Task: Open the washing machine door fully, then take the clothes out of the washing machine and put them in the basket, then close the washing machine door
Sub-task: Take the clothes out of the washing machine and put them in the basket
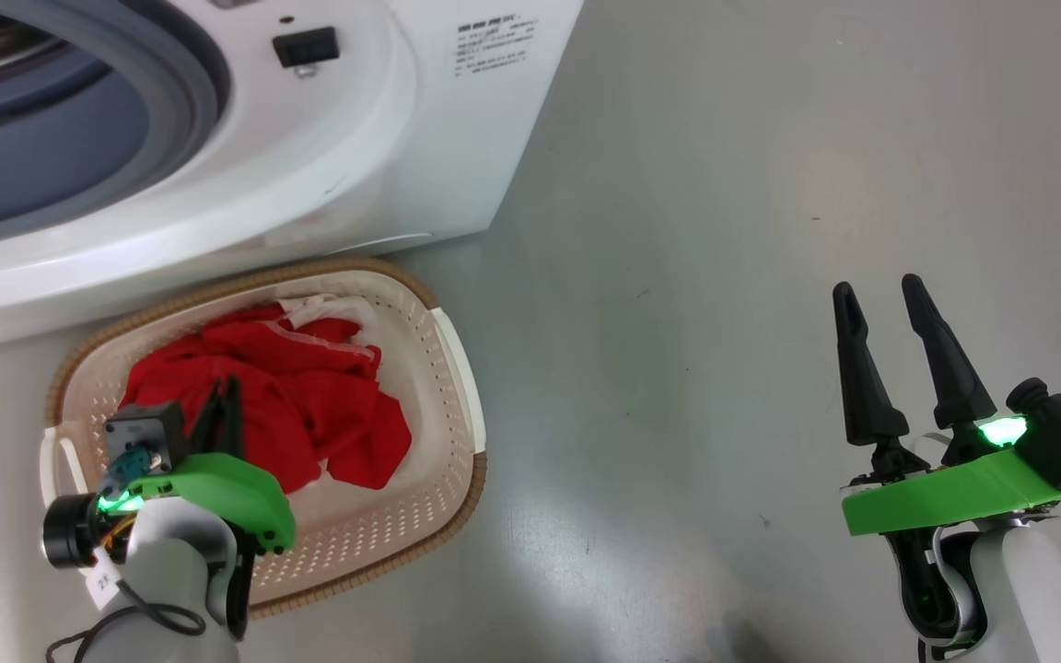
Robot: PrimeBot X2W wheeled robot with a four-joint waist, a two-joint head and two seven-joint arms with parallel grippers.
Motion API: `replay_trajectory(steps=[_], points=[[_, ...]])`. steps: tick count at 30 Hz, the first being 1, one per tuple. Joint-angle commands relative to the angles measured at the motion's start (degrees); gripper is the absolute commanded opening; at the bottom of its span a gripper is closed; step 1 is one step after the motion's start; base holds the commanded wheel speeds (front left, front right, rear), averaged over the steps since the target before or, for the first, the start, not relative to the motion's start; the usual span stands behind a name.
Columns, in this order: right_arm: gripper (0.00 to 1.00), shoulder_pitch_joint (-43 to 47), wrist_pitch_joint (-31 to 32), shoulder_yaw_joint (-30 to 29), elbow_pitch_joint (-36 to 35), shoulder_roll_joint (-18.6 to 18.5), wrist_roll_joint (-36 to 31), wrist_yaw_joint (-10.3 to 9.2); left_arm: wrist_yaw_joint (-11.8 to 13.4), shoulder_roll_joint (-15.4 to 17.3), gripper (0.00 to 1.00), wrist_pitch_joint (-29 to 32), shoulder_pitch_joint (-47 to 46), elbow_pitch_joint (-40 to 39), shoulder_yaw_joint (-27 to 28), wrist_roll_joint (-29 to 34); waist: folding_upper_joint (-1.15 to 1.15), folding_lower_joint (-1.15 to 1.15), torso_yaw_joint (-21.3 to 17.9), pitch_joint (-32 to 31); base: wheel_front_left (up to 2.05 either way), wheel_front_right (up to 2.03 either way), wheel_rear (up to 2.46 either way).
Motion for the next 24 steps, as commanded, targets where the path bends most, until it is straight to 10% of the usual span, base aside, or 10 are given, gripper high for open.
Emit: replay_trajectory(steps=[1,4,6,24], points=[[1.00,0.11,-0.37,1.27,-1.37,0.02,0.68,0.36,-0.07,1.36,0.02,-0.27,0.12,0.70,1.66,0.50,0.00,0.00,-0.19,0.40,0.00,0.00,0.00],[1.00,0.06,-0.37,1.21,-1.28,0.02,0.74,0.36,-0.19,1.30,0.41,-0.27,-1.10,3.10,2.04,0.13,0.00,0.00,-0.10,0.33,0.00,0.00,0.00],[1.00,-0.04,-0.37,1.19,-1.12,0.03,0.73,0.36,-0.20,1.26,0.96,-0.27,-1.35,3.60,2.37,-0.05,0.00,0.00,-0.06,0.05,0.00,0.00,0.00],[1.00,1.44,-0.37,2.16,0.48,0.03,0.34,0.36,-1.16,1.11,1.00,-0.27,3.33,-0.05,5.17,-0.38,0.00,0.00,0.42,-7.75,0.00,0.00,0.00]])
